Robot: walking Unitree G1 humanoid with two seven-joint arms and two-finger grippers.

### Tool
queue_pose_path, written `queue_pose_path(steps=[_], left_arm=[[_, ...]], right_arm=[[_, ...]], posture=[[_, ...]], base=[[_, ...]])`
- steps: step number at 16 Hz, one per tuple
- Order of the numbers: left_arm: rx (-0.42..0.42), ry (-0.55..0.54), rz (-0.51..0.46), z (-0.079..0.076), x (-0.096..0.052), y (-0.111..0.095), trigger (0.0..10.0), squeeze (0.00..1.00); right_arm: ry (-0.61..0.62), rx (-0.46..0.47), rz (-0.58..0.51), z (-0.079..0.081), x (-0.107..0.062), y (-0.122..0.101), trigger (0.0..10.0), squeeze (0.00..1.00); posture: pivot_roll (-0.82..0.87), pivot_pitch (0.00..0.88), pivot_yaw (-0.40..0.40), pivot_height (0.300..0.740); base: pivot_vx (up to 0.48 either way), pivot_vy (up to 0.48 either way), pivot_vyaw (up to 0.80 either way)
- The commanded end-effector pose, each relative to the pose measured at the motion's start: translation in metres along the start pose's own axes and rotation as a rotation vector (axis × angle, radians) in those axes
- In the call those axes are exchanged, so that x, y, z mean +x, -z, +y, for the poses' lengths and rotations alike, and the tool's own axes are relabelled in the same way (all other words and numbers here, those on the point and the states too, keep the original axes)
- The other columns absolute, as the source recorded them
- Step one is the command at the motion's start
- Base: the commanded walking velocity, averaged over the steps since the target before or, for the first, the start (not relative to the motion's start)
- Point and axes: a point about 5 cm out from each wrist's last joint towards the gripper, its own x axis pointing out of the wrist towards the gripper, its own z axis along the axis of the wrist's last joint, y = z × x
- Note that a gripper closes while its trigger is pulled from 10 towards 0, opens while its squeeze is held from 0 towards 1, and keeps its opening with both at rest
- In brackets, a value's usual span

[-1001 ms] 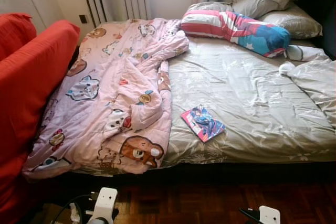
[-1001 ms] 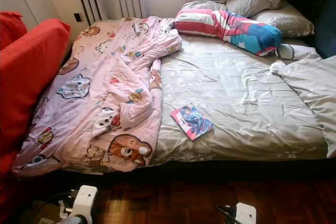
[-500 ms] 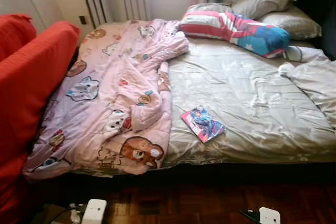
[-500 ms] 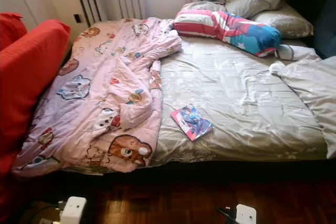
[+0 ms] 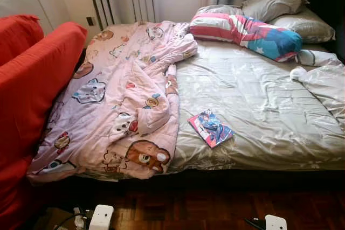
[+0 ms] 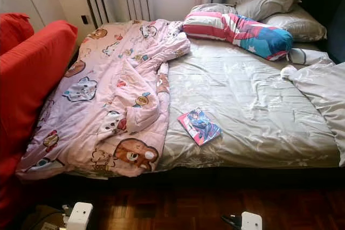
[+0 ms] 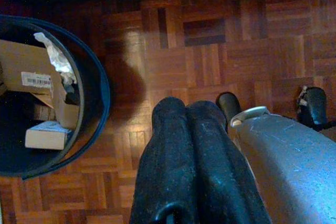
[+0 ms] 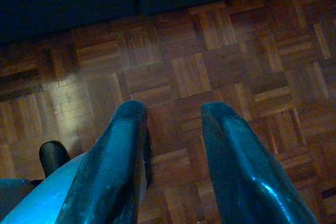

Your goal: Clean up the room

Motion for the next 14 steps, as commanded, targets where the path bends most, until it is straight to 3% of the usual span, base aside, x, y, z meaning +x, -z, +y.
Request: queue_pose_path(steps=[1,14], left_arm=[[0.031,0.002,0.044,0.003,-0.002,0.009,10.0,0.0],[0.06,0.053,0.0,-0.007,0.001,-0.003,10.0,0.0]], right_arm=[[0.003,0.018,0.008,0.001,-0.001,0.003,10.0,0.0],[0.014,0.027,-0.003,0.0,0.0,0.0,10.0,0.0]], posture=[[-0.01,0.0,0.051,0.74],[0.0,0.0,0.058,0.74]], base=[[0.0,0.0,0.0],[0.236,0.0,0.0]])
